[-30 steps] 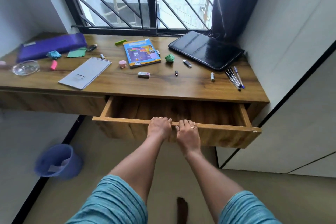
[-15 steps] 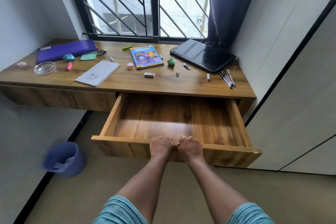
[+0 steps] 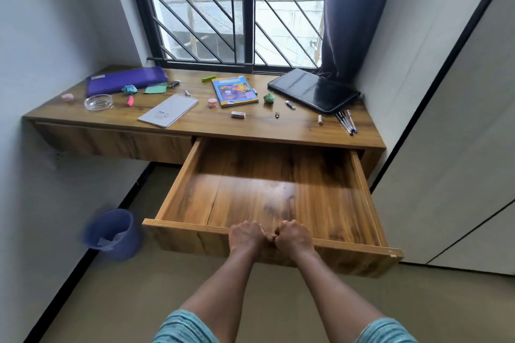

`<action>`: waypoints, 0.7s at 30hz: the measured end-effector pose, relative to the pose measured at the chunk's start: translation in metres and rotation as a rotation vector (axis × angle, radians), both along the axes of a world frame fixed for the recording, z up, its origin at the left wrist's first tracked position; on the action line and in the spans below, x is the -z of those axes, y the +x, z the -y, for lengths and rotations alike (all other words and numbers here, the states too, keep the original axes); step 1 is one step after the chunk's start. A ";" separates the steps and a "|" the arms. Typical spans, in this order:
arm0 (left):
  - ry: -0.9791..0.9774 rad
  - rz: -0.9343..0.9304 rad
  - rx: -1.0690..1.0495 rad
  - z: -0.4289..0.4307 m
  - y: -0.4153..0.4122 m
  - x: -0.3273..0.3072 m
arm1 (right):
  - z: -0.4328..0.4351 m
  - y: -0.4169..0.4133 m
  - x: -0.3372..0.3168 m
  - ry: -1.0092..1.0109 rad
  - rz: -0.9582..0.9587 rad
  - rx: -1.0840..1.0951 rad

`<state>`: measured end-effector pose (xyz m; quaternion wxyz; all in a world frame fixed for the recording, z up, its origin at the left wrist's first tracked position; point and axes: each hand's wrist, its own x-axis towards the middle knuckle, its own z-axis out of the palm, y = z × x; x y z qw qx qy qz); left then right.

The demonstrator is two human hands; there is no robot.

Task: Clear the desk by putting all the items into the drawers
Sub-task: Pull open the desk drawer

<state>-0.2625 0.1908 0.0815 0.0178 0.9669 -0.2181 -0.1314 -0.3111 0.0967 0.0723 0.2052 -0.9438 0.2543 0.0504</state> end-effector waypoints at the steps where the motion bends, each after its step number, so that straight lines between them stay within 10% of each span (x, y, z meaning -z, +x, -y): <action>1: 0.003 -0.004 -0.005 -0.003 -0.004 -0.001 | -0.002 -0.004 0.000 0.001 -0.003 -0.007; 21: 0.008 -0.167 -0.088 -0.023 -0.031 -0.009 | -0.009 -0.021 -0.011 0.151 -0.118 -0.060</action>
